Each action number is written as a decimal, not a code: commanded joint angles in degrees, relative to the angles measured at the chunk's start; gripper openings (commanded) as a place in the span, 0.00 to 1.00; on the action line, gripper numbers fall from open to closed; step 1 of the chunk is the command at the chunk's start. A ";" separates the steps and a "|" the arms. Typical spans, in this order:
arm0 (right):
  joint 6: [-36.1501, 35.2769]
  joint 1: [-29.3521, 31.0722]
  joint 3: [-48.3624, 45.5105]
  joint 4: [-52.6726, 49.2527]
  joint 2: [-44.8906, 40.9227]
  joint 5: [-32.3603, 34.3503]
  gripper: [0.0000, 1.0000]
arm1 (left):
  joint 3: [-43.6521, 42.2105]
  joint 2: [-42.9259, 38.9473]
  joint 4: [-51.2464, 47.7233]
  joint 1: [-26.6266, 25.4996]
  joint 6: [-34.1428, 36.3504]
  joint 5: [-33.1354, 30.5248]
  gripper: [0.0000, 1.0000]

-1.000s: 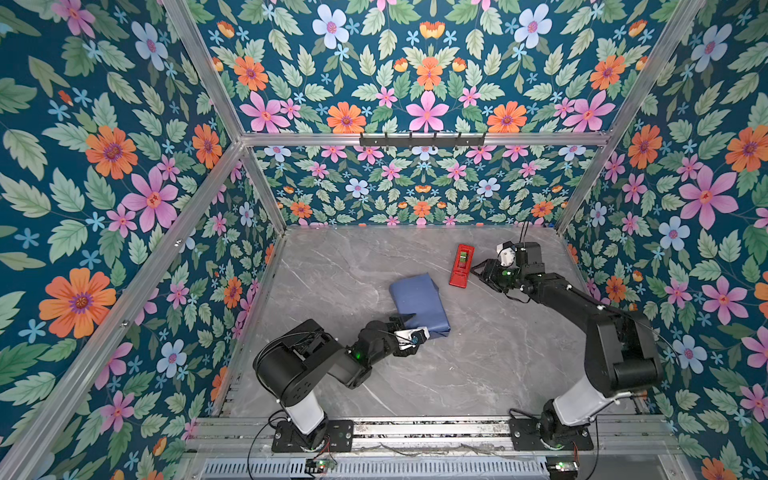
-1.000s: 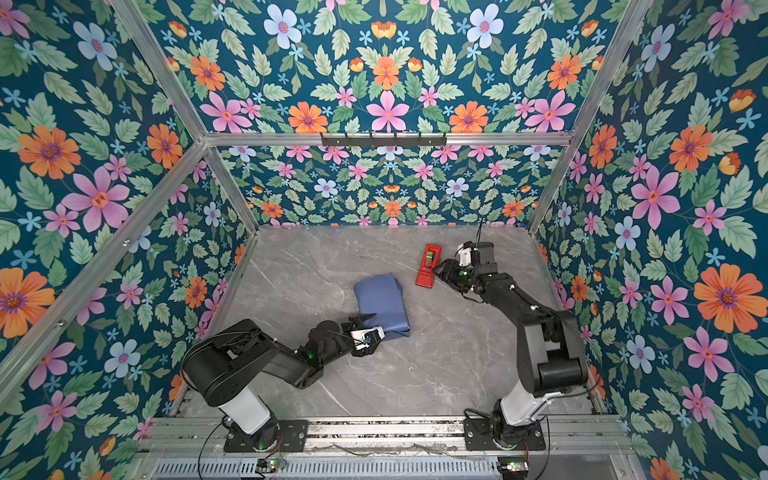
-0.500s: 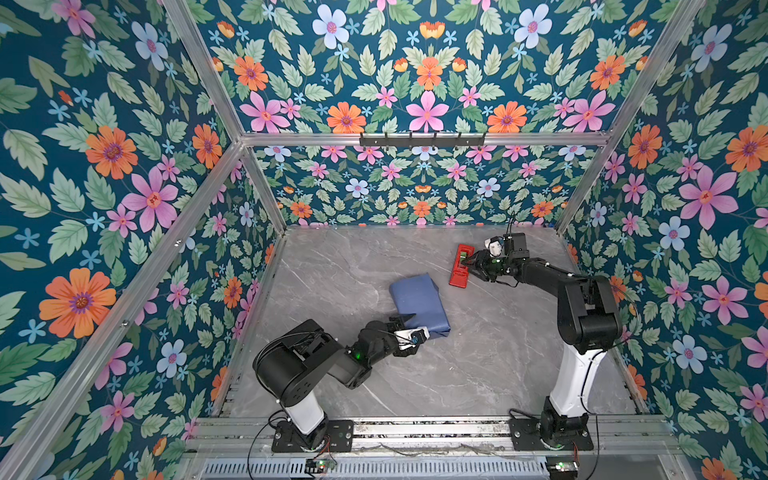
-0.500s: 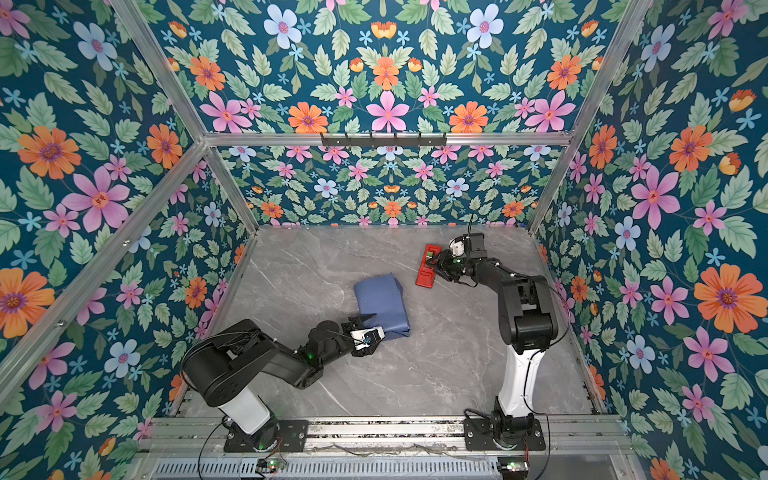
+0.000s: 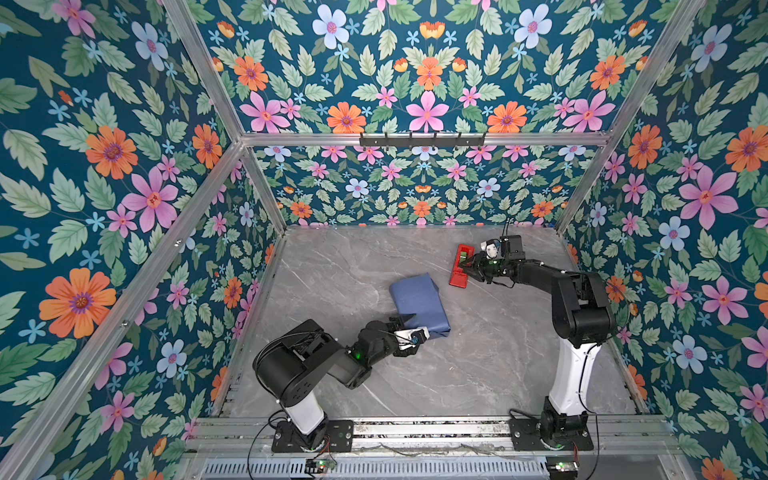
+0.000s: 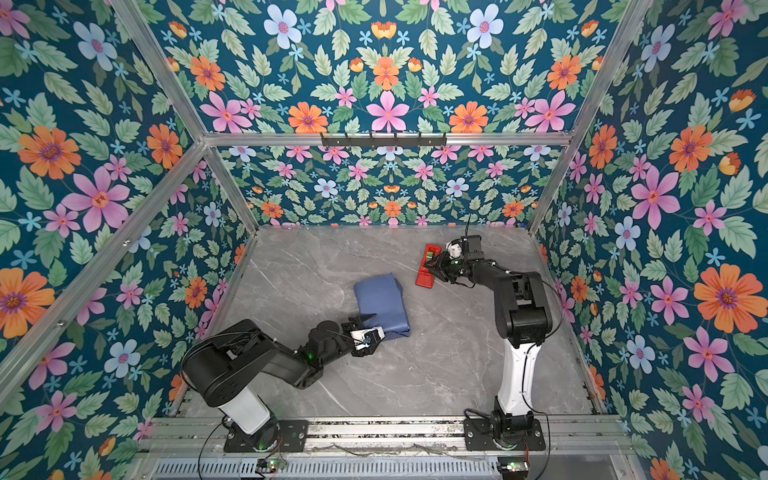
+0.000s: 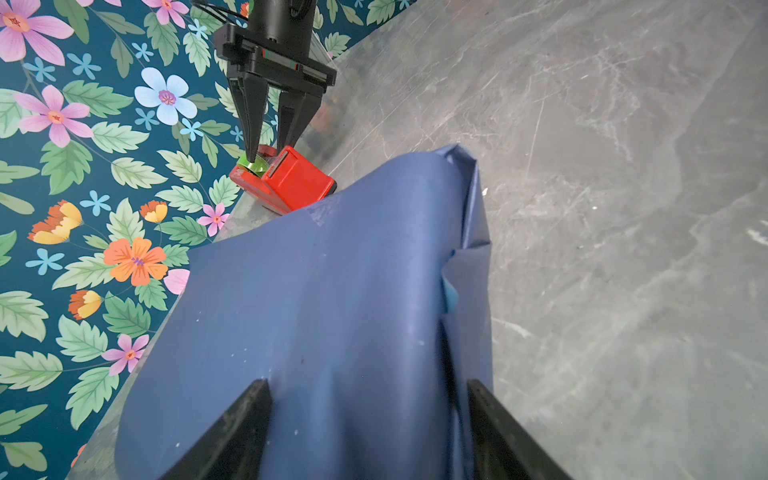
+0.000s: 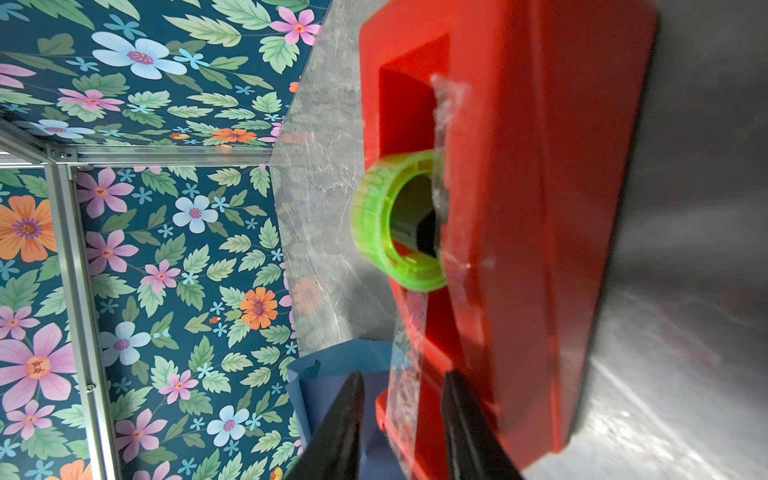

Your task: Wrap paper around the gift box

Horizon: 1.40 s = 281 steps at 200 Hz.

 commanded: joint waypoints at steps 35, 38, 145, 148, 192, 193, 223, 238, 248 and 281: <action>1.88 0.07 -0.97 1.63 0.73 0.11 0.29 | 0.00 -0.23 -2.23 0.15 -0.51 0.25 0.74; 1.88 0.09 -1.01 1.64 0.82 0.04 0.29 | 0.01 -0.23 -2.23 0.14 -0.51 0.25 0.74; 3.28 0.37 -0.53 2.98 2.29 -0.77 0.22 | 0.02 -0.31 -2.23 0.12 -0.57 0.16 0.74; 3.27 0.39 -0.49 2.90 2.32 -0.70 0.22 | 0.02 -0.31 -2.23 0.13 -0.54 0.16 0.74; 4.25 0.57 -0.66 4.04 2.89 -0.81 0.18 | 0.02 -0.15 -2.23 0.15 -0.56 0.16 0.74; 4.29 0.57 -0.66 4.10 2.87 -0.79 0.18 | 0.02 -0.14 -2.23 0.13 -0.58 0.16 0.74; 4.96 0.57 -0.66 4.92 2.80 -0.77 0.15 | 0.02 -0.01 -2.23 0.17 -0.55 0.12 0.74; 5.42 0.57 -0.66 5.27 2.58 -0.90 0.12 | 0.10 -0.05 -2.32 0.17 -0.60 0.16 0.74; 5.98 0.57 -0.75 5.95 2.47 -1.16 0.11 | 0.10 -0.03 -2.35 0.13 -0.60 0.15 0.74; 9.23 0.57 -1.38 9.99 1.78 -2.40 0.04 | 0.10 -0.05 -2.40 0.16 -0.56 0.10 0.74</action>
